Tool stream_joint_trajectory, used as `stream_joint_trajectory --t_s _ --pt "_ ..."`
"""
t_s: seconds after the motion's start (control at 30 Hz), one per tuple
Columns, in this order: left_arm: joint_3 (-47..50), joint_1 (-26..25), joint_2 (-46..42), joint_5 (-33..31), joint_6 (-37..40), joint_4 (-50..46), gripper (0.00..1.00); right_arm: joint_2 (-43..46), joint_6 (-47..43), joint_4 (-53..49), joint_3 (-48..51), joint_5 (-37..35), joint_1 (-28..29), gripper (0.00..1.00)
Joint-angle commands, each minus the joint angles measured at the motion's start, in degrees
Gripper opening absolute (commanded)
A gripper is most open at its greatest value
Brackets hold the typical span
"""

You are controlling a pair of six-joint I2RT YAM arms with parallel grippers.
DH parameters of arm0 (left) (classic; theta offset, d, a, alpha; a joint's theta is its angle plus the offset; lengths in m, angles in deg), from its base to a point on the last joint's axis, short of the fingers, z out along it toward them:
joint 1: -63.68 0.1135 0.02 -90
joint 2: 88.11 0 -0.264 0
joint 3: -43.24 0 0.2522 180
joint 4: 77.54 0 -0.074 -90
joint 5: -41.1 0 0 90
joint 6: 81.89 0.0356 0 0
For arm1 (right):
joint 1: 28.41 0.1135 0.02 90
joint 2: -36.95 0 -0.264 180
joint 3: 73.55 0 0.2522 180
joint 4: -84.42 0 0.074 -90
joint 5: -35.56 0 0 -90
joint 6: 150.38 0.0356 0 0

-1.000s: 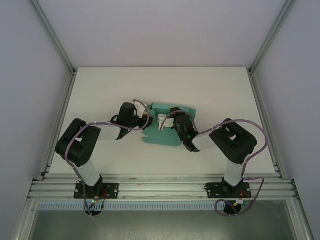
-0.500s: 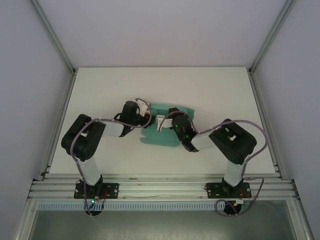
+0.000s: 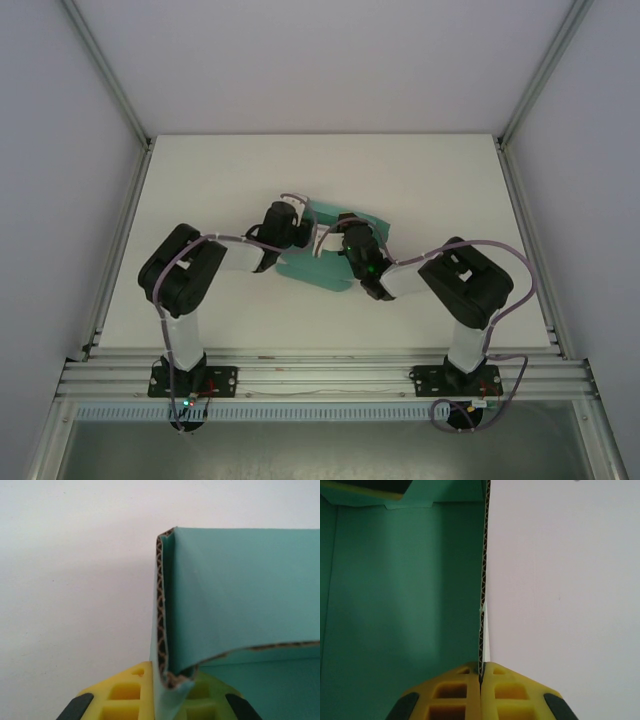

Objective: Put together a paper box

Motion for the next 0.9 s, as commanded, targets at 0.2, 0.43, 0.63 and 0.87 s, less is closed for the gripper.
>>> stream_joint_trajectory --t_s 0.2,0.43,0.63,0.87 --pt "0.72 -0.80 2.98 -4.31 -3.21 1.49 0.14 -0.95 3.06 -4.63 -0.20 -0.18 1.63 0.00" --pt "0.32 -0.18 -0.32 -1.63 -3.99 2.04 0.25 -0.69 3.96 -5.83 -0.53 0.40 1.63 0.00" --pt "-1.03 1.22 0.11 -1.92 -4.84 2.21 0.10 -0.60 4.51 -7.10 -0.76 0.62 1.60 0.00" --pt "-2.53 1.14 0.98 -6.26 -4.96 0.14 0.00 0.08 10.04 -9.91 -2.61 -2.19 1.61 0.05"
